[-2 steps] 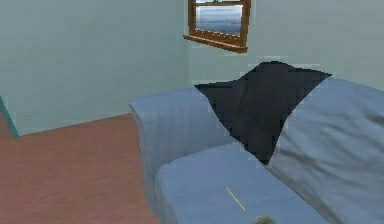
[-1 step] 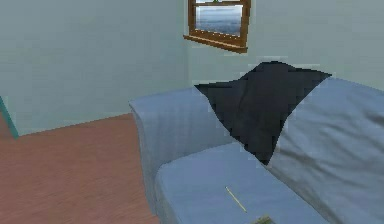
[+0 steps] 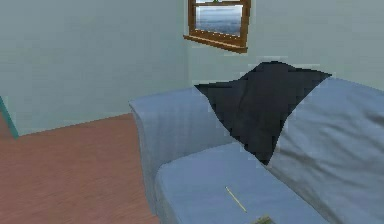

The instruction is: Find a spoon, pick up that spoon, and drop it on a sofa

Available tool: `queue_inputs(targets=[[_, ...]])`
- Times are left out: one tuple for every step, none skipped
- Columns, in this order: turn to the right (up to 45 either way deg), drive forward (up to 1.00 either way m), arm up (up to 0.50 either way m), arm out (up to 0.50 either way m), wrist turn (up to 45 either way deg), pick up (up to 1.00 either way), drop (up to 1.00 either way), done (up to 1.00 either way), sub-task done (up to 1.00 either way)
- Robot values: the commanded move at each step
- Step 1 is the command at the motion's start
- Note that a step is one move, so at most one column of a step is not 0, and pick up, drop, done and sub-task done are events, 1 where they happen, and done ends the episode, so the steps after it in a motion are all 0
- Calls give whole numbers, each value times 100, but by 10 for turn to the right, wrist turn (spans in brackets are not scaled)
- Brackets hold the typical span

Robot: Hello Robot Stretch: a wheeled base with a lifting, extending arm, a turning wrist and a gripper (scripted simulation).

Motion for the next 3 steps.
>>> queue_inputs(targets=[[0, 0, 10, 0, 0, 0, 0, 0, 0], [0, 0, 0, -8, 0, 0, 0, 0, 0], [0, 0, 0, 0, 0, 0, 0, 100, 0]])
